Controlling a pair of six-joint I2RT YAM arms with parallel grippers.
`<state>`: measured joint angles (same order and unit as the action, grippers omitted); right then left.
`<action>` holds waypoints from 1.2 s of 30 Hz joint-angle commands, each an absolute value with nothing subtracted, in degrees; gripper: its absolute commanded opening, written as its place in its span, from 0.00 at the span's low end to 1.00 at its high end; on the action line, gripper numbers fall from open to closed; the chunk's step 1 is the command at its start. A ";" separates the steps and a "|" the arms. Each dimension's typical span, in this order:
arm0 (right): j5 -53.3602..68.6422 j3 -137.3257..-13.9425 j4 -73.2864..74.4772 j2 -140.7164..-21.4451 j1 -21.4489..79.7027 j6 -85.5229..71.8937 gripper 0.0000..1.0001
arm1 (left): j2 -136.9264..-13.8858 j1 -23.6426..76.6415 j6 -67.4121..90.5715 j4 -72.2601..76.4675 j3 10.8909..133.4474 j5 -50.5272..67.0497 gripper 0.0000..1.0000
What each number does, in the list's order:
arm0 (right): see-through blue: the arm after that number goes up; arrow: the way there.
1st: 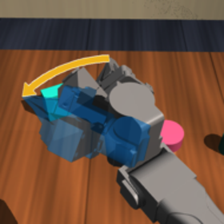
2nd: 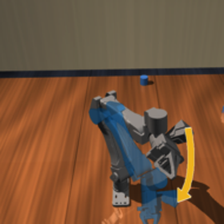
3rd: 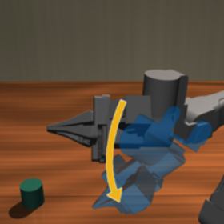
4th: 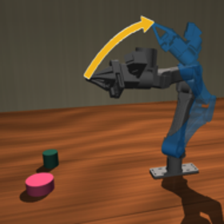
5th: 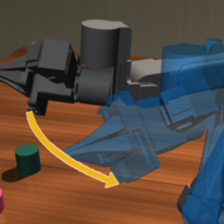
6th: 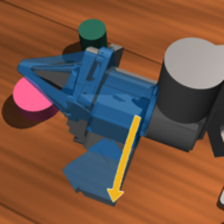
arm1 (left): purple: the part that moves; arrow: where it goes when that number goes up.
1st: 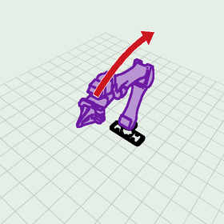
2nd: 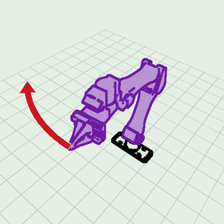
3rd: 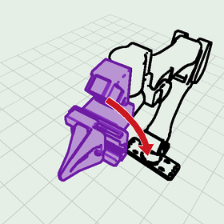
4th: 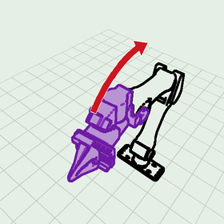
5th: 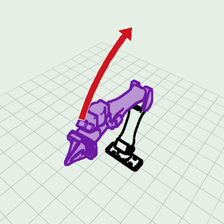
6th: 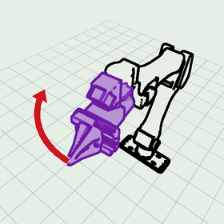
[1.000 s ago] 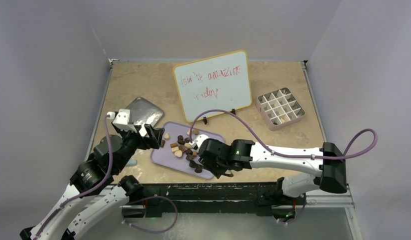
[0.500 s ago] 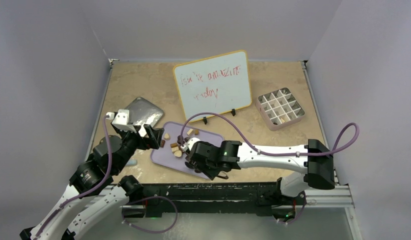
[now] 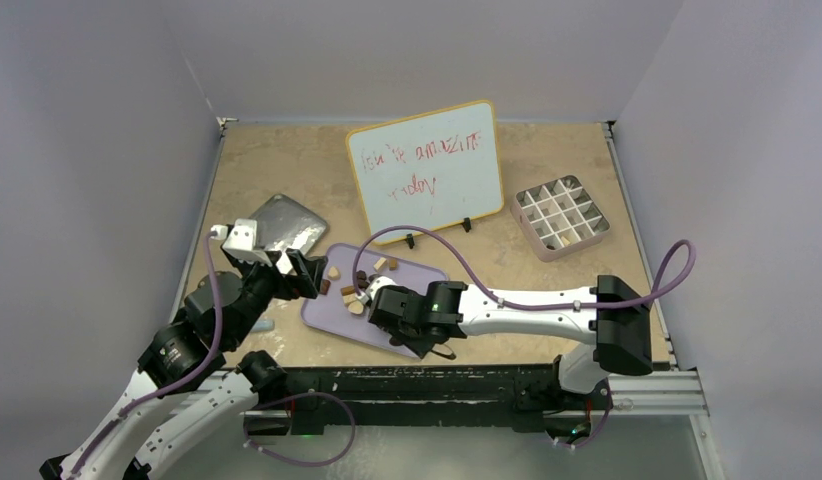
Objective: Pack the chocolate
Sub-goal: Pick up the fake chocolate from the plate.
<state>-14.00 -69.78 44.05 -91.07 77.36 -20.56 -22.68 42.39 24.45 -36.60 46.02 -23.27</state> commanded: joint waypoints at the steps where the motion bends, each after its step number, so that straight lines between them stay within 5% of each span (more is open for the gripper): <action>1: -16.61 -72.39 48.89 -90.48 77.86 -22.52 0.35 | -22.10 42.46 24.43 -35.86 45.93 -24.17 1.00; 14: -18.60 -72.01 52.15 -87.89 78.13 -25.89 0.24 | -21.04 42.45 24.79 -35.88 45.87 -24.43 1.00; 36: -18.69 -68.97 54.94 -85.43 78.08 -29.72 0.33 | -21.37 42.45 24.87 -36.12 45.93 -24.38 1.00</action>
